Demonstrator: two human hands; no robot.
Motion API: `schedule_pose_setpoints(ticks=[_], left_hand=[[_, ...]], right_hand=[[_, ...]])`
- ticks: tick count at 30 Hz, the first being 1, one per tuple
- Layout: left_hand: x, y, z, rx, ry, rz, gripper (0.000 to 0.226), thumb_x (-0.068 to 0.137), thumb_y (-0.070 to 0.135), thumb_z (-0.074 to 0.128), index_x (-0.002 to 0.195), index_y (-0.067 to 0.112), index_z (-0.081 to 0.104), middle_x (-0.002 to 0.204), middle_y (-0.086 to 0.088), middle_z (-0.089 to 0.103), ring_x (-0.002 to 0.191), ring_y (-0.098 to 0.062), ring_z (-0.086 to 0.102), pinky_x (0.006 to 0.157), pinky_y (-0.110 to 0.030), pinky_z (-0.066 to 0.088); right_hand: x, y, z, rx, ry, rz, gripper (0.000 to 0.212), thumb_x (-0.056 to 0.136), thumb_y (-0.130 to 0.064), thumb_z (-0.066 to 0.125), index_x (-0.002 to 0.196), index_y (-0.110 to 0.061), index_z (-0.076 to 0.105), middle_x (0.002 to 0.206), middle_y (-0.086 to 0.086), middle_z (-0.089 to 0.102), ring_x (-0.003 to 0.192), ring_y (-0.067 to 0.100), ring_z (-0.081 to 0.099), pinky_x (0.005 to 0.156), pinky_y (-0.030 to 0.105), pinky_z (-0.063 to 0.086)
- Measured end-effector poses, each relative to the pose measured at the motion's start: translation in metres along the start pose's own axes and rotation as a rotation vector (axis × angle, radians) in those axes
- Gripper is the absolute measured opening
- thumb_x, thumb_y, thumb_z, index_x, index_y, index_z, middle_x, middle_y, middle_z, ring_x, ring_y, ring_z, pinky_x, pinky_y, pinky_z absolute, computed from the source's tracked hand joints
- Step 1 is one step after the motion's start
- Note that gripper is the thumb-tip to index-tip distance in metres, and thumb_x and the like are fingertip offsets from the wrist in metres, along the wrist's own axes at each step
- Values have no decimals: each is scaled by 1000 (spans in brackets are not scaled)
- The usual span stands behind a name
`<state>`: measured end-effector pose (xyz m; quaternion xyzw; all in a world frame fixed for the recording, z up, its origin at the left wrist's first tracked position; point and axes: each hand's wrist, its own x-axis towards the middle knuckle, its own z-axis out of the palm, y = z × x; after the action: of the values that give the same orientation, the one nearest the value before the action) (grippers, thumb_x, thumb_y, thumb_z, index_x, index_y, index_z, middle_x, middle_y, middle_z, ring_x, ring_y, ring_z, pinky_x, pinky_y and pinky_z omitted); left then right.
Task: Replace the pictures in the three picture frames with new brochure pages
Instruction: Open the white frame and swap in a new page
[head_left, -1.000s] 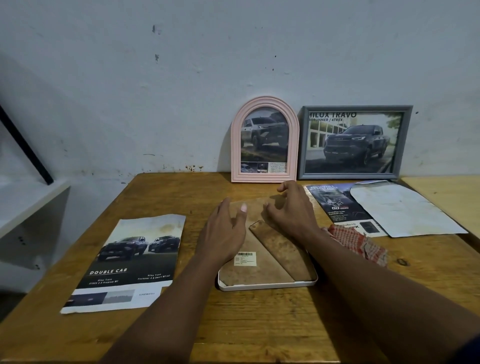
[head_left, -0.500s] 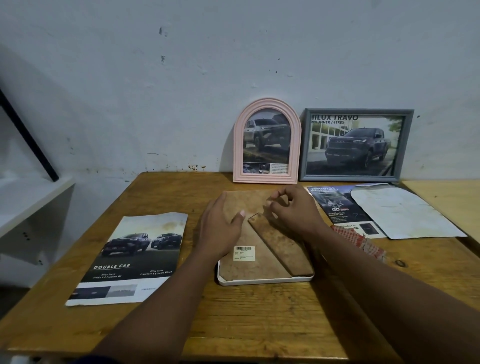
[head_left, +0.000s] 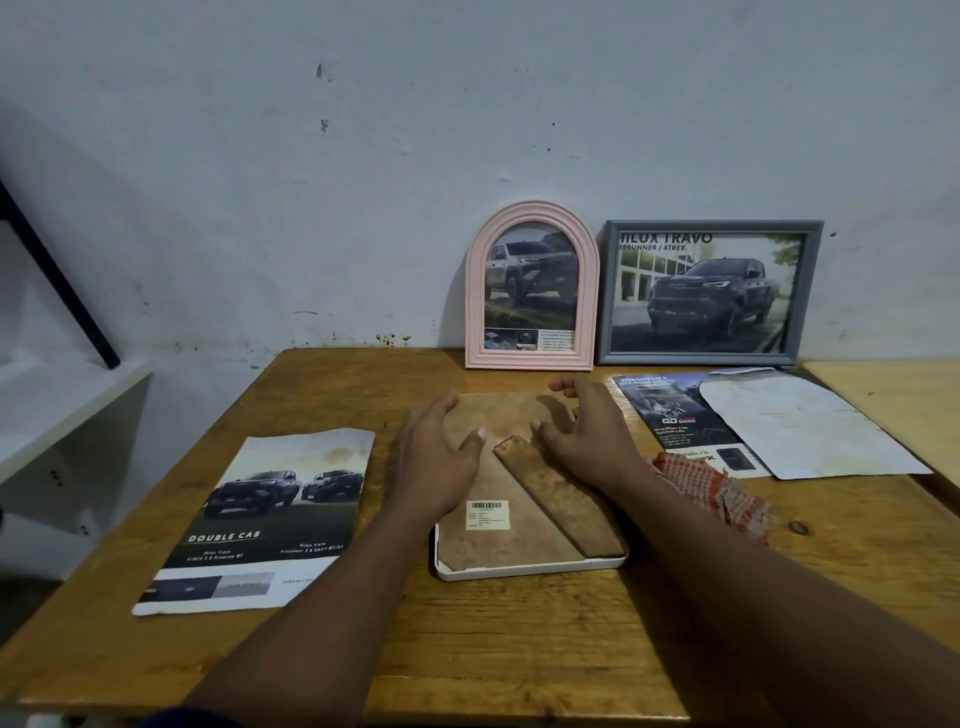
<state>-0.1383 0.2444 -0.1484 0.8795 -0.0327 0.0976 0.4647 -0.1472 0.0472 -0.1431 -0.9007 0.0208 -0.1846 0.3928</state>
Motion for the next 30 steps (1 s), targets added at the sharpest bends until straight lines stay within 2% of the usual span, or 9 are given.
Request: schedule_pose_setpoints(ticks=[3, 6, 8, 11, 17, 20, 23, 25, 30], left_hand=[[0, 2, -1, 43, 33, 1, 44, 94, 38, 68, 137, 35, 57, 142, 3, 49, 135, -20, 39, 99, -33, 36], [3, 1, -1, -36, 31, -19, 38, 94, 35, 68, 132, 34, 61, 141, 1, 51, 135, -21, 41, 102, -37, 39], [2, 2, -1, -34, 49, 1, 38, 94, 34, 68, 132, 32, 62, 138, 0, 52, 134, -21, 41, 101, -36, 38], [1, 4, 0, -44, 76, 40, 37, 94, 34, 69, 130, 31, 63, 134, 1, 55, 130, -19, 44, 98, -32, 39], [3, 8, -6, -1, 66, 56, 35, 95, 36, 67, 129, 35, 62, 135, 2, 56, 126, -19, 52, 102, -41, 46], [5, 15, -12, 54, 33, 54, 38, 96, 36, 64, 134, 37, 57, 140, 3, 52, 129, -20, 50, 99, -36, 43], [7, 21, -16, 35, -15, 41, 42, 98, 31, 62, 139, 34, 53, 144, 2, 47, 133, -20, 46, 94, -29, 36], [7, 22, -16, -23, -14, 21, 42, 99, 27, 62, 140, 33, 54, 146, 0, 45, 135, -21, 44, 94, -28, 35], [14, 29, -14, -207, 26, -31, 40, 98, 24, 63, 137, 34, 59, 141, -2, 51, 128, -22, 51, 93, -29, 45]], right_hand=[[-3, -1, 4, 25, 58, 3, 49, 84, -35, 74, 125, -28, 50, 131, -1, 48, 119, 14, 47, 90, 29, 42], [-3, -1, 4, 63, 112, -15, 46, 83, -34, 74, 123, -26, 51, 125, -2, 52, 113, 14, 50, 83, 26, 42], [-4, -2, 3, 82, 147, -42, 41, 84, -30, 73, 119, -25, 53, 120, -2, 55, 109, 13, 52, 77, 20, 40], [-6, -3, 3, 100, 183, -84, 36, 85, -23, 73, 115, -23, 55, 117, -1, 56, 108, 11, 52, 78, 10, 36], [-8, -8, 1, 77, 191, -137, 29, 87, -19, 69, 112, -22, 55, 115, -1, 49, 105, 8, 49, 75, 5, 35], [-6, -13, -2, 89, 180, -121, 29, 87, -21, 69, 111, -23, 54, 114, -2, 48, 102, 6, 48, 72, 1, 34], [-2, -18, -5, 131, 137, -80, 25, 87, -22, 69, 107, -24, 55, 111, -4, 50, 101, 6, 48, 75, 5, 35], [0, -20, -7, 170, 131, -66, 19, 85, -23, 70, 100, -25, 59, 109, -5, 52, 101, 5, 50, 83, 16, 40], [4, -29, -14, 248, 196, -5, 13, 84, -21, 71, 96, -25, 66, 108, -4, 58, 100, 4, 53, 92, 27, 47]])
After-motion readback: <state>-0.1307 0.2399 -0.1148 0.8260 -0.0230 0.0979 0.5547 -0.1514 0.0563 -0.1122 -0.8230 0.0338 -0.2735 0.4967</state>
